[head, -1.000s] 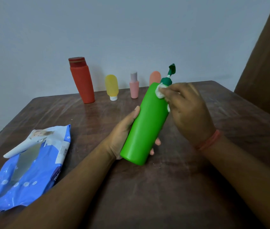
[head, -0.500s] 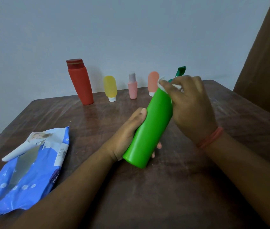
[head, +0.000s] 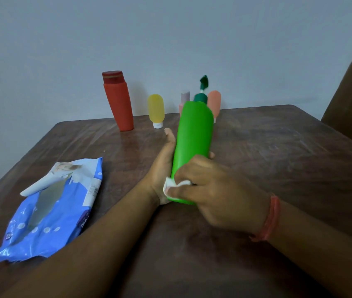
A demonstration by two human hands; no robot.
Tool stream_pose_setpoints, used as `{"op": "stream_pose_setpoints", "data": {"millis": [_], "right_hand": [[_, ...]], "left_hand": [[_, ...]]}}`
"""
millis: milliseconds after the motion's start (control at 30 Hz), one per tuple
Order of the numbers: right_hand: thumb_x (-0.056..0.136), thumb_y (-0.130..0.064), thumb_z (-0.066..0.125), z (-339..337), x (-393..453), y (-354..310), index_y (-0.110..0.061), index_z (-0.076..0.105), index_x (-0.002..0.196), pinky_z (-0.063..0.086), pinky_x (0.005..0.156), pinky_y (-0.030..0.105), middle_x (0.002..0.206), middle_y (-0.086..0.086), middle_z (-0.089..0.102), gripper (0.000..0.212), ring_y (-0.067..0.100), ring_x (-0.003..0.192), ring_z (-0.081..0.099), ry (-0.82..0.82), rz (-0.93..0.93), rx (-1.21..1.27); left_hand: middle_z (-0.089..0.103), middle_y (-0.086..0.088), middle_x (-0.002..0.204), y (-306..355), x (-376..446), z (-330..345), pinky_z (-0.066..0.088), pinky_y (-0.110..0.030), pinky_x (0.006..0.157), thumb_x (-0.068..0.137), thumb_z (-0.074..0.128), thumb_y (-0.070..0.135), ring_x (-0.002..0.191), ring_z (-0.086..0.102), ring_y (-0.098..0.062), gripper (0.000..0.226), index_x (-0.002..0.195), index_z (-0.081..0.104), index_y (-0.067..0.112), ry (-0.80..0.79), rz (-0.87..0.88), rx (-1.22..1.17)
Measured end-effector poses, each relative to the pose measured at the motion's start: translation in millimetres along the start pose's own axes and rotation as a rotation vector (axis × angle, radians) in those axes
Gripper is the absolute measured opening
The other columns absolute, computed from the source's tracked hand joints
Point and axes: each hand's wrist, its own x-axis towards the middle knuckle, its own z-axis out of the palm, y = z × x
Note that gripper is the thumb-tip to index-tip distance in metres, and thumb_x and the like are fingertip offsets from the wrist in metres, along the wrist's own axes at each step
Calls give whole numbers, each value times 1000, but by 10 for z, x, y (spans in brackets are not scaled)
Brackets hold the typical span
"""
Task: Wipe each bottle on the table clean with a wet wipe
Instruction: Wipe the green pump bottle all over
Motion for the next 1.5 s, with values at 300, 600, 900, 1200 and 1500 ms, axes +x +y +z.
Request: {"op": "stream_pose_setpoints", "data": {"millis": [300,600,900,1200,1500], "right_hand": [[105,-8,45,13,-116,105,2,73,113,50,79,37,99,17,68,31,29,85,59,185,96,-15],[94,-4,65,-63,-222,540,-6,76,108,44,83,28,99,8,57,18,20,90,54,482,407,-113],[97,-4,61,-143,-254,695,-11,71,112,51,89,21,106,1,69,19,5,100,64,758,783,333],[101,-11,56,-21,-194,566,-18,73,101,53,73,25,89,-2,76,18,10,80,69,738,921,975],[103,-19,54,-115,-281,596,-19,66,78,50,67,30,67,-4,68,28,10,63,63,305,805,709]], "left_hand": [[69,-11,102,61,-39,-37,54,-30,77,97,31,70,88,65,-20,75,110,72,10,-19,112,-161],[71,-15,105,37,-30,-7,59,-54,74,91,31,74,85,69,-34,77,119,70,13,-114,-45,-21],[69,-12,95,12,-66,32,57,-38,62,85,36,74,74,70,-31,76,113,71,13,-221,-193,87],[67,-15,102,31,-82,-3,56,-41,62,81,46,73,77,68,-34,78,125,63,11,-195,-102,97],[69,-13,100,43,-68,-21,57,-40,59,88,36,71,76,69,-33,74,118,70,13,-159,-13,81]]}}
